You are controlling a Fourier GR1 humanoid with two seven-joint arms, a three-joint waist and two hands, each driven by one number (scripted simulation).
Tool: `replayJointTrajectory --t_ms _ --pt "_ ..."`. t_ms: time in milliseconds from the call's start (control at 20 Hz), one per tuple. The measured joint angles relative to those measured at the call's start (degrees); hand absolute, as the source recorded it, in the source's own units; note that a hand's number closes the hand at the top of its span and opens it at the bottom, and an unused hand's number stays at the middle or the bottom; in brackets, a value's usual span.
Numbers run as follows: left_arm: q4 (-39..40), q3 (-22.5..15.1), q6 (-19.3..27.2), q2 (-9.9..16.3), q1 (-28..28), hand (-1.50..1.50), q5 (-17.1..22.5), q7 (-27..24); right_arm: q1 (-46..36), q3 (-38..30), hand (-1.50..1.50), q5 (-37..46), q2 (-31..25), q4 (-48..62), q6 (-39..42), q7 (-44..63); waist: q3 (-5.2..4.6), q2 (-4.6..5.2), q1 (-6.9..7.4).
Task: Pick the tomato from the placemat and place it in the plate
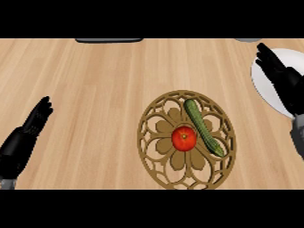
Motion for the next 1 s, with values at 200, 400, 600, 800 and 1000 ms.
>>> replayJointTrajectory --t_ms 200,400,600,800,1000 --pt "1.0 1.1 0.8 -0.7 -2.1 0.0 0.6 3.3 -1.4 1.8 1.5 -4.9 3.9 1.3 6.7 -3.5 -0.91 -0.22 0.38" --pt "2.2 1.4 1.6 -2.0 -3.3 0.0 2.0 6.2 -6.2 6.0 -1.5 -1.3 1.2 -1.4 13.0 -8.0 -1.64 -0.73 1.16" --pt "3.6 1.6 3.3 -4.1 -5.3 0.0 2.7 9.7 -0.7 4.3 -1.5 -1.2 6.9 2.5 9.0 -20.0 -1.46 -0.34 0.25" --pt "5.9 1.0 4.5 -6.5 -9.4 0.0 1.9 13.3 2.0 6.2 -1.5 1.4 7.8 9.2 13.4 -32.6 -1.46 -0.35 0.01" --pt "4.8 1.7 4.4 -6.7 -9.7 0.0 1.9 15.4 1.9 9.2 -1.5 8.4 5.4 13.1 14.8 -40.0 -1.49 -0.55 0.24"
